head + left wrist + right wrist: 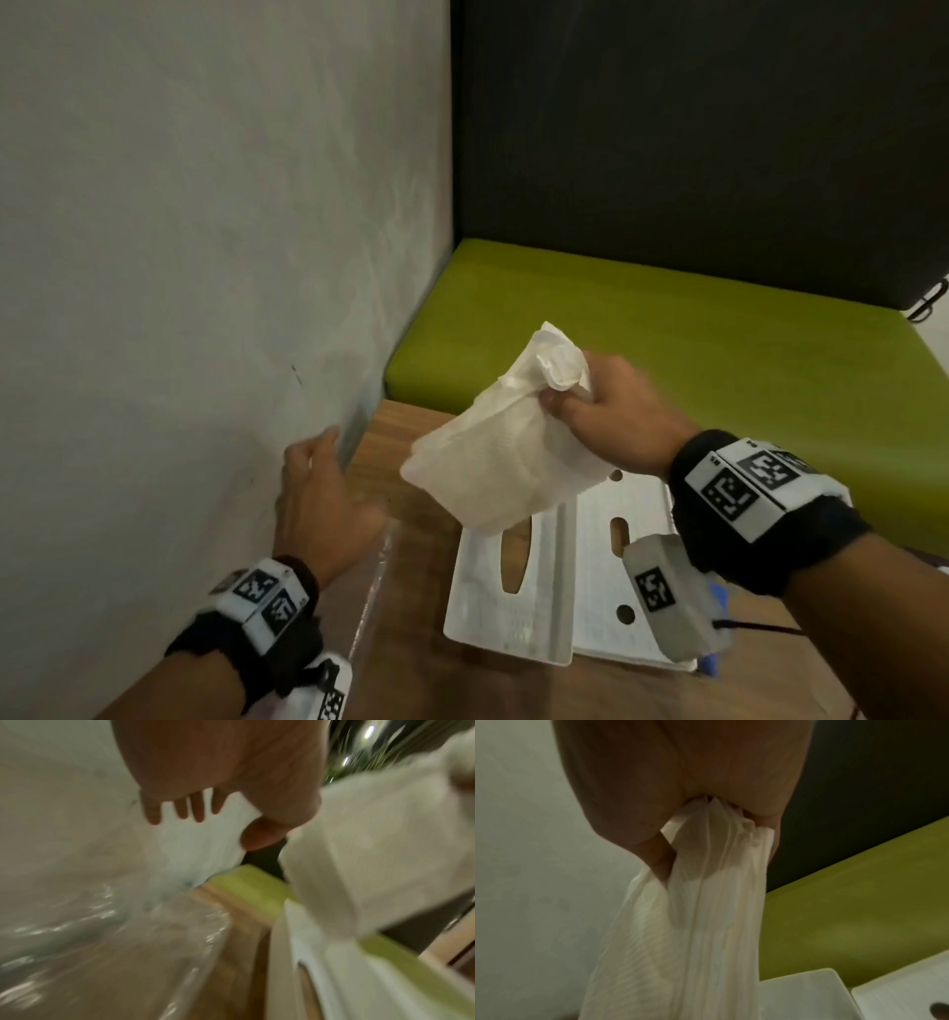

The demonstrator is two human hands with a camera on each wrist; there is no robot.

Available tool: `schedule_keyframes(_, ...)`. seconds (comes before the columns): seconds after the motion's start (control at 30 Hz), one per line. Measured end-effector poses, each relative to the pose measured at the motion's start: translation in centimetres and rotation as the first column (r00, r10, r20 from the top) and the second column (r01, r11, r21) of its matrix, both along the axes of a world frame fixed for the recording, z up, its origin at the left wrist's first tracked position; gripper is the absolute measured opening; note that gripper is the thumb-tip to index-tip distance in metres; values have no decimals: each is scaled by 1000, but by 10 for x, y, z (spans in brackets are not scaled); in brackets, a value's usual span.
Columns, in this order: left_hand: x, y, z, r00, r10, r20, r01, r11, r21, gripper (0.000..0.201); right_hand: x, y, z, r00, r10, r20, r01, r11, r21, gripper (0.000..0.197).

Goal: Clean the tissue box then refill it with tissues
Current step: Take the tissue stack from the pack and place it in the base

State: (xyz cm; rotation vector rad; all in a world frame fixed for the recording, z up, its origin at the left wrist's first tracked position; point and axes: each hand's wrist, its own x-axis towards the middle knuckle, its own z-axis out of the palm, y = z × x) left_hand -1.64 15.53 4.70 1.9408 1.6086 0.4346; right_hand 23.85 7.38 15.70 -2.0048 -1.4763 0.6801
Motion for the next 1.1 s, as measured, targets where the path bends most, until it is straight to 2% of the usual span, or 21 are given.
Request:
schedule_keyframes(0.03,8,2,17,984,-102,146,100,995,16,99,3,-1,0,1000,17,-4,-17,999,-31,16)
schedule_keyframes(0.1,24,5,50,887,-307,344,350,934,-67,117,6,-2,1,998,60,-7,-61,994,-88,14)
schedule_keyframes(0.2,50,1,75,783,-429,452,571,784,-246,128,6,-4,1,992,114,-60,-121,983,-138,18)
schedule_keyframes(0.27,64,-4,77,761,-452,465,611,740,-281,116,5,-4,4,983,107,-147,-127,983,-133,25)
schedule_keyframes(0.37,76,-15,72,744,-400,536,602,750,-276,72,7,-6,3,953,50,-298,-84,991,-101,29)
schedule_keyframes(0.43,78,-18,67,744,-330,581,563,777,-280,59,10,-10,-1,918,7,-397,-31,998,-54,41)
schedule_keyframes(0.5,78,-21,62,715,-243,655,534,795,-289,57,10,-16,-9,854,-77,-515,101,995,18,59)
schedule_keyframes(0.57,80,-23,58,679,-119,724,476,823,-311,54,9,-24,-21,708,-171,-685,273,961,43,69)
schedule_keyframes(0.6,82,-24,57,656,-50,753,448,829,-334,52,6,-28,-29,632,-180,-754,308,951,31,70)
schedule_keyframes(0.63,85,-26,56,629,7,778,433,828,-357,50,1,-33,-37,589,-176,-789,297,955,9,70)
schedule_keyframes(0.7,92,-30,54,600,79,796,413,822,-393,48,-12,-39,-55,590,-151,-793,214,976,-26,69)
schedule_keyframes(0.77,99,-33,50,612,115,782,400,808,-432,57,-21,-39,-68,598,-140,-789,188,982,-32,66)
schedule_keyframes(0.87,105,-38,42,616,146,774,413,777,-475,65,-25,-34,-79,514,-201,-834,303,952,-43,58)
schedule_keyframes(0.97,107,-39,38,620,152,770,426,759,-493,69,-27,-34,-84,524,-244,-816,407,913,-11,46)
schedule_keyframes(1.1,99,-40,35,668,93,739,473,713,-518,67,-23,-37,-79,476,-258,-841,423,905,-38,53)
